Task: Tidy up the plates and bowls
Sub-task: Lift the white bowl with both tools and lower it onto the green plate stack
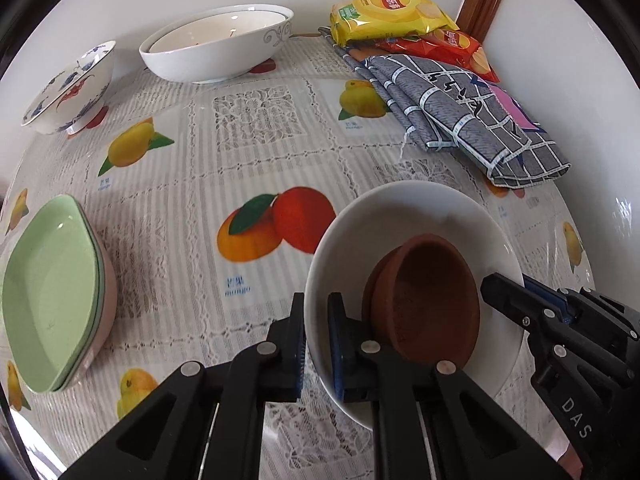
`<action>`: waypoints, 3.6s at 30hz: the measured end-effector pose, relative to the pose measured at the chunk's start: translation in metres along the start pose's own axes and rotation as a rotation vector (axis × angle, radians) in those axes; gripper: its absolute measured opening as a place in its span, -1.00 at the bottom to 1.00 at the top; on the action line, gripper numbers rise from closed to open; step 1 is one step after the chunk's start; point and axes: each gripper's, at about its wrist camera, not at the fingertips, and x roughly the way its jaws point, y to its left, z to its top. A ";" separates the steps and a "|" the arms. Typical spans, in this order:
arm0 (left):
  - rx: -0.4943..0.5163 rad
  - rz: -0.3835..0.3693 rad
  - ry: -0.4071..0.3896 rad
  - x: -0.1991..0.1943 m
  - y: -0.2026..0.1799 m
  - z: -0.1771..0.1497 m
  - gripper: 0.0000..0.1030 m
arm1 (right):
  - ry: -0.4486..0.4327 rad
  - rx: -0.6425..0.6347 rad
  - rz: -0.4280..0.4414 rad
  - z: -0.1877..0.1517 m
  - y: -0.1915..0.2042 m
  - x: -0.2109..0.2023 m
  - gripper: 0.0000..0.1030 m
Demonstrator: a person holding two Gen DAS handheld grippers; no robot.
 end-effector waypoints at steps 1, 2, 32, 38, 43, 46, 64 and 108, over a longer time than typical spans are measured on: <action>0.000 0.003 -0.003 -0.001 0.000 -0.003 -0.79 | -0.001 -0.005 0.000 -0.004 0.001 -0.002 -0.82; 0.001 0.006 -0.006 -0.002 -0.001 -0.006 -0.79 | -0.002 -0.010 0.000 -0.007 0.003 -0.004 -0.81; -0.030 -0.079 -0.007 0.005 0.010 -0.006 -0.79 | -0.002 0.059 0.031 -0.006 -0.002 0.010 -0.83; -0.022 -0.054 -0.021 -0.005 0.007 -0.009 -0.82 | 0.010 0.080 0.040 -0.013 -0.004 0.005 -0.84; -0.023 -0.060 -0.027 -0.015 0.007 -0.010 -0.84 | -0.010 0.094 0.041 -0.015 -0.004 -0.007 -0.85; -0.017 -0.048 -0.044 -0.024 0.006 -0.010 -0.84 | -0.018 0.096 0.049 -0.014 -0.003 -0.015 -0.87; -0.035 -0.033 -0.081 -0.050 0.019 -0.008 -0.85 | -0.063 0.078 0.044 -0.008 0.014 -0.037 -0.86; -0.190 0.089 -0.136 -0.089 0.180 0.012 -0.85 | -0.067 -0.069 0.178 0.053 0.169 -0.006 -0.85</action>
